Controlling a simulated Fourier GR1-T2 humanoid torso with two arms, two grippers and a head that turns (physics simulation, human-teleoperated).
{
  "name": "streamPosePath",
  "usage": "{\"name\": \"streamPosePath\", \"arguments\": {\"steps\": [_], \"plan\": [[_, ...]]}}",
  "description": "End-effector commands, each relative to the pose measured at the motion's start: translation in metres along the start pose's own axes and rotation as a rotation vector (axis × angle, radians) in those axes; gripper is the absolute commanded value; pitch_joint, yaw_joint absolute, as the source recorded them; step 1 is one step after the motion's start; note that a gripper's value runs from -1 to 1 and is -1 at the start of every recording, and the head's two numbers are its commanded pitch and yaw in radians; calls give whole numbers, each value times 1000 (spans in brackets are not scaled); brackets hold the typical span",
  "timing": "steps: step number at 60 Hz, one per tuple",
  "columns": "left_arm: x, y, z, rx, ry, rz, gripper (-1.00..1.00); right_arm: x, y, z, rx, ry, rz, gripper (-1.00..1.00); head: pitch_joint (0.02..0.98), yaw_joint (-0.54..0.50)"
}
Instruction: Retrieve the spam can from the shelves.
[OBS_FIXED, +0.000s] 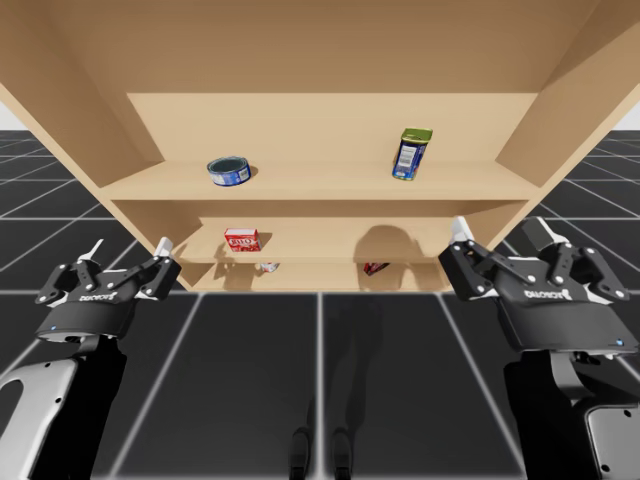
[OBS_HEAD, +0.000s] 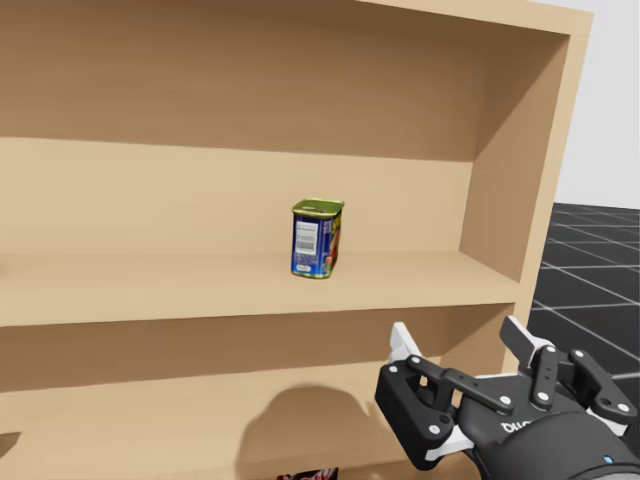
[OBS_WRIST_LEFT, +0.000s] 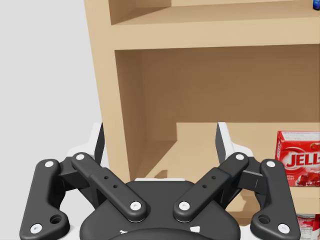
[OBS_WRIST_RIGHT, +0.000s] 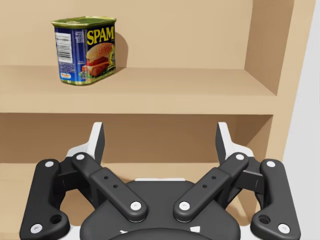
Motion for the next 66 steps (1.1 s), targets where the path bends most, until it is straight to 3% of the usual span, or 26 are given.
{"name": "streamPosePath", "arguments": {"steps": [1, 4, 7, 11, 21, 29, 31, 34, 37, 45, 51, 58, 66], "plan": [[0, 0, 0, -3, 0, 1, -1000, 35, 9, 5, 19, 0, 43, -1000, 278, -293], [0, 0, 0, -4, 1, 0, -1000, 41, 13, 3, 28, 21, 77, -1000, 279, -295], [0, 1, 0, -3, 2, 3, -1000, 47, 19, 0, 60, 31, 77, -1000, 278, -296], [1, 3, 0, 0, 4, 11, -1000, 53, 25, -6, 56, 17, 100, -1000, 276, -298], [2, 4, 0, 1, 4, 17, -1000, 59, 41, -21, 90, 54, 64, -1000, 276, -296], [2, 4, 0, 1, 4, 18, -1000, 61, 57, -31, 97, 102, 49, -1000, 277, -293], [2, 4, 0, 1, 5, 18, -1000, 59, 62, -35, 95, 106, 64, -1000, 278, -294], [3, 4, 1, 2, 5, 19, -1000, 59, 67, -39, 114, 137, 41, -1000, 278, -295], [3, 4, 1, 2, 5, 21, -1000, 56, 73, -44, 112, 132, 52, -1000, 277, -295], [4, 5, 2, 4, 3, 24, -1000, 52, 82, -55, 109, 184, 27, -1000, 279, -294], [4, 5, 2, 4, 4, 26, -1000, 48, 85, -63, 71, 221, 27, -1000, 280, -294], [5, 6, 3, 5, 7, 29, -1000, 43, 88, -77, 4, 279, 60, -1000, 283, -292], [6, 7, 3, 7, 5, 34, -1000, 38, 98, -93, -11, 335, 71, -1000, 284, -291]]}}
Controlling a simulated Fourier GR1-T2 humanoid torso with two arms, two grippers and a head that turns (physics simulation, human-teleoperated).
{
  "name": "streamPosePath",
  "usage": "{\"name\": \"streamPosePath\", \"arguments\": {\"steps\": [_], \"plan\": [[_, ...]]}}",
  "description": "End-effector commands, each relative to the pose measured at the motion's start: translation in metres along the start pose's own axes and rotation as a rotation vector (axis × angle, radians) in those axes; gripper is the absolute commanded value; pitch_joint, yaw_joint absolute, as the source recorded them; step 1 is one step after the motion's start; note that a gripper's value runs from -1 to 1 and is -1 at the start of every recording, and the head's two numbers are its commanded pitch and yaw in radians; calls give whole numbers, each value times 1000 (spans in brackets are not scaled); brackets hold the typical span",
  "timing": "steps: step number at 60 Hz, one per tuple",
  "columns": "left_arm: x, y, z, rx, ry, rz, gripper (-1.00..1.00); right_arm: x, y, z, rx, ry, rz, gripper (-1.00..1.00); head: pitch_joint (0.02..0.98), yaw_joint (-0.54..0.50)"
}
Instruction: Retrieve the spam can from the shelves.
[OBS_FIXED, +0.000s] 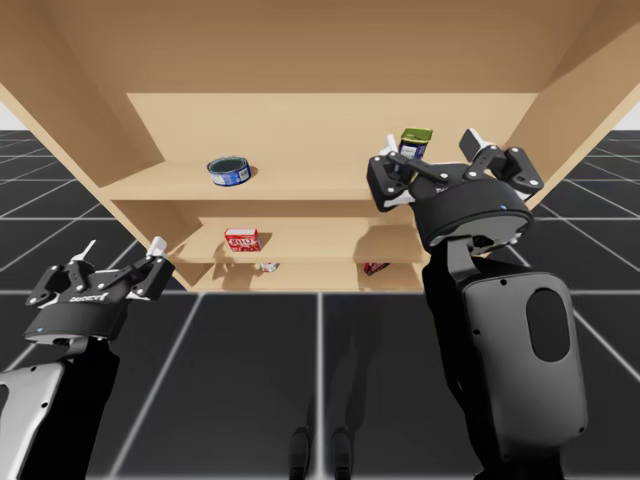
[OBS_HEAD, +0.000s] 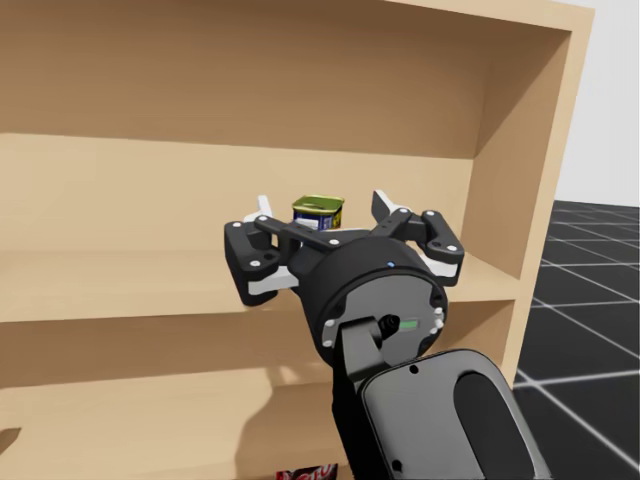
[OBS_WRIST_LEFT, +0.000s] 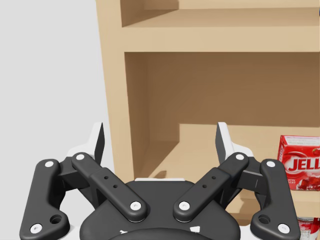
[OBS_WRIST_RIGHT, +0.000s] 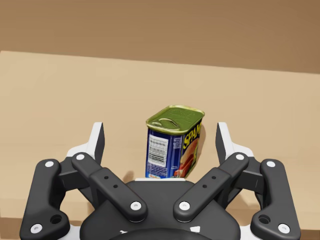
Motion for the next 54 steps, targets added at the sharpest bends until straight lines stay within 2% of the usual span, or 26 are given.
{"name": "streamPosePath", "arguments": {"steps": [1, 6, 12, 15, 18, 22, 26, 34, 41, 52, 54], "plan": [[1, 1, 1, 2, -1, 6, -1000, -26, 9, -19, -31, 389, 26, -1000, 283, -291], [2, 3, 1, 5, -2, 9, -1000, -27, 9, -27, -39, 420, 4, -1000, 284, -287], [2, 3, 1, 6, -3, 12, -1000, -30, 8, -36, -64, 440, -3, -1000, 288, -281], [3, 3, 2, 5, -3, 13, -1000, -32, 6, -40, -83, 437, 2, -1000, 289, -281], [3, 3, 1, 4, -3, 14, -1000, -34, 3, -44, -95, 447, -17, -1000, 290, -282], [3, 4, 1, 5, -3, 16, -1000, -37, 0, -49, -107, 454, -15, -1000, 292, -282], [3, 4, 1, 5, -3, 16, -1000, -41, -1, -55, -110, 475, -27, -1000, 294, -283], [3, 4, 1, 7, -6, 19, -1000, -44, 1, -65, -114, 485, -25, -1000, 295, -285], [3, 4, 1, 8, -8, 21, -1000, -46, 3, -75, -111, 484, -37, -1000, 297, -285], [4, 5, 1, 10, -10, 22, -1000, -50, 5, -83, -105, 477, -25, -1000, 300, -279], [4, 5, 1, 10, -10, 23, -1000, -50, 5, -83, -108, 474, -30, -1000, 300, -279]]}}
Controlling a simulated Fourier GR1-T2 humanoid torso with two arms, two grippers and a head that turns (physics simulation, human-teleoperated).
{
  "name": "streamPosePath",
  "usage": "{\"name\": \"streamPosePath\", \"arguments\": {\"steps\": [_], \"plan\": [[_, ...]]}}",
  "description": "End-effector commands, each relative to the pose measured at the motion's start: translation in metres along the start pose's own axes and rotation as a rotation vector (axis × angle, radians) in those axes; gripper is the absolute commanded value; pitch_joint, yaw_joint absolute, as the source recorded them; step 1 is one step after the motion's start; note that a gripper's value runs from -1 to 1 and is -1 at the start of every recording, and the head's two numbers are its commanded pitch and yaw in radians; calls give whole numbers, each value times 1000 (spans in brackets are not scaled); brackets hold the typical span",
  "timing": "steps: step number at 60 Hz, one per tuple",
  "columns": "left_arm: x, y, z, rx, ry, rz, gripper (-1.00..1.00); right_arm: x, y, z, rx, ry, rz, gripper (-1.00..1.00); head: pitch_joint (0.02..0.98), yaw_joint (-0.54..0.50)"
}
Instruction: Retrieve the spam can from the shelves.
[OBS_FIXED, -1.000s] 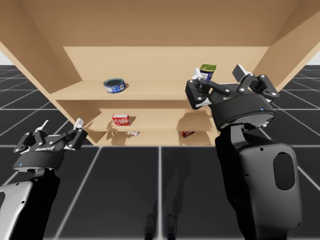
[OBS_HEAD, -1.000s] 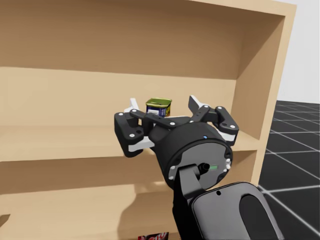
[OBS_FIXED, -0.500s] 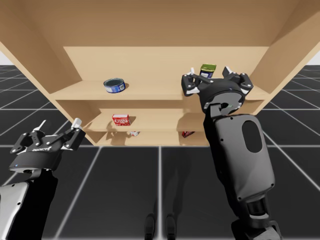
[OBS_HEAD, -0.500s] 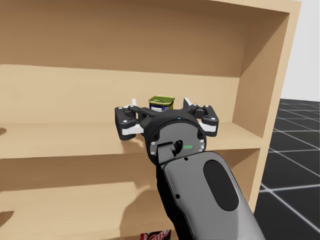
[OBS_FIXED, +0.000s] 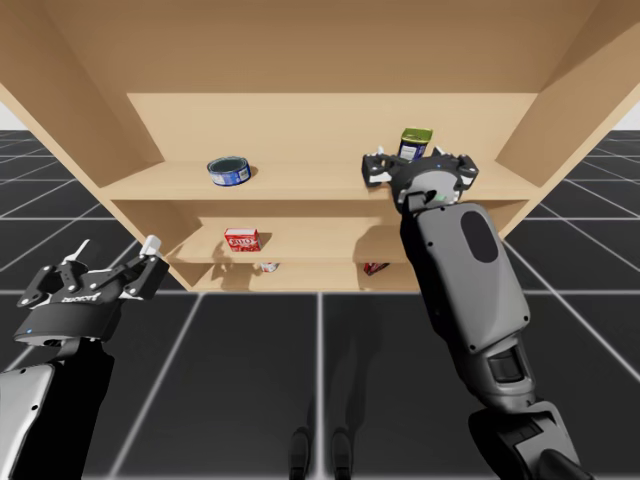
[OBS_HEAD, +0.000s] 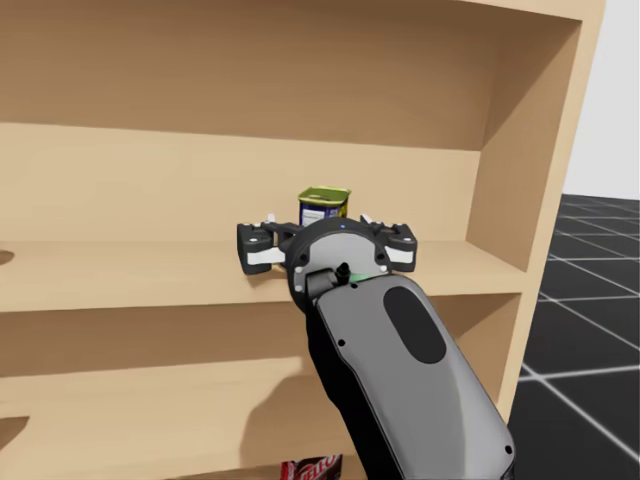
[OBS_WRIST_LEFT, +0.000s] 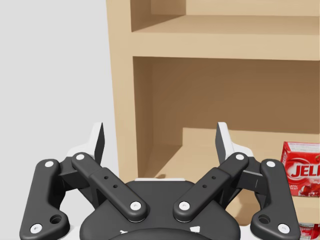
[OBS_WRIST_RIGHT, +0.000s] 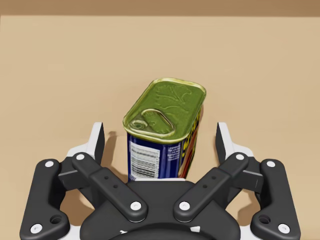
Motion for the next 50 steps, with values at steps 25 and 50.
{"name": "streamPosePath", "arguments": {"steps": [25, 50], "plan": [[-1, -1, 0, -2, 0, -3, -1000, -12, -32, 19, -90, 133, 63, 999, 305, -282], [-1, -1, 0, -2, -3, -6, -1000, 2, -55, 117, -8, -6, 98, 1000, 316, -293]]}}
